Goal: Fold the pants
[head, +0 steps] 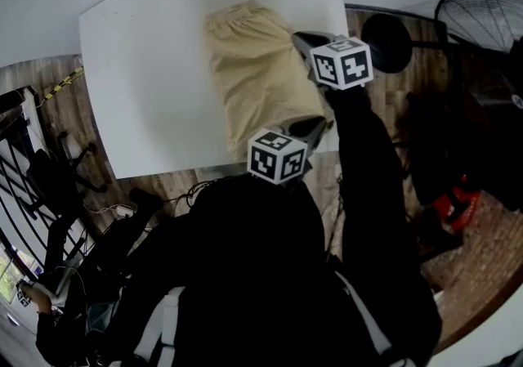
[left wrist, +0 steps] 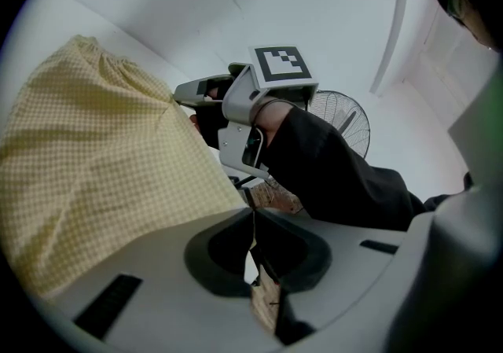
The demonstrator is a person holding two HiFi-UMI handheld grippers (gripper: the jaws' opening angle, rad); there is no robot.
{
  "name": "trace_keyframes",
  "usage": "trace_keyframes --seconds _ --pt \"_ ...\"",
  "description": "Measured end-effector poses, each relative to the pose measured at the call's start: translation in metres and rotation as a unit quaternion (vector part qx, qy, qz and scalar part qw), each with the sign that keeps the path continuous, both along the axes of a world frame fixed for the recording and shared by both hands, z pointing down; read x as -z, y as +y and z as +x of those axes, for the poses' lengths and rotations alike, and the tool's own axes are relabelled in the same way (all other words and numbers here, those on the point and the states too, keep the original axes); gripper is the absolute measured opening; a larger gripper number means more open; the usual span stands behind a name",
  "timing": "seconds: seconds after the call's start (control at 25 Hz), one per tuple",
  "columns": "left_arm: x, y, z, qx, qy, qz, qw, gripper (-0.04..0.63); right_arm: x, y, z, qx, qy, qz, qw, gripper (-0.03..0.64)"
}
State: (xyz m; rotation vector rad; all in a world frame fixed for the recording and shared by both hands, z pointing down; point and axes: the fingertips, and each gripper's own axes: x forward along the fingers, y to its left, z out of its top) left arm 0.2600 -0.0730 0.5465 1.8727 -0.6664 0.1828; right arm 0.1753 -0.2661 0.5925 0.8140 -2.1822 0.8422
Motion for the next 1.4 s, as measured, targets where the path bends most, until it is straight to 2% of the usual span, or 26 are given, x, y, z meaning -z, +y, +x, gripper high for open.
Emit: trace_keyframes --seconds 0.48,0.72,0.8,0.88,0.92,1.4 --pt "-0.024 -0.002 0.014 0.007 0.006 -0.025 0.9997 0.011 -0.019 -0.001 0.010 -0.005 0.010 -0.002 1.000 0.009" --pt "-0.026 -0.001 0.020 -0.004 0.006 -0.010 0.9999 0.013 -0.021 0.001 0.015 -0.018 0.008 -0.002 1.000 0.011" --pt "-0.021 0.001 0.022 -0.011 0.012 -0.005 0.9999 0.078 -0.017 -0.001 0.019 -0.031 0.006 -0.001 0.999 0.019" --pt "-0.018 0.005 0.024 -0.015 0.013 -0.005 0.9998 0.114 -0.012 -0.002 0.022 -0.040 -0.003 -0.002 0.999 0.089" --pt "-0.018 0.006 0.023 -0.016 0.011 -0.005 0.9998 0.125 -0.010 -0.003 0.022 -0.041 -0.006 -0.001 0.999 0.091" --pt "-0.017 -0.004 -0.027 0.032 -0.010 -0.009 0.9994 0.138 0.008 -0.019 0.007 -0.049 -0.012 0.022 0.998 0.092"
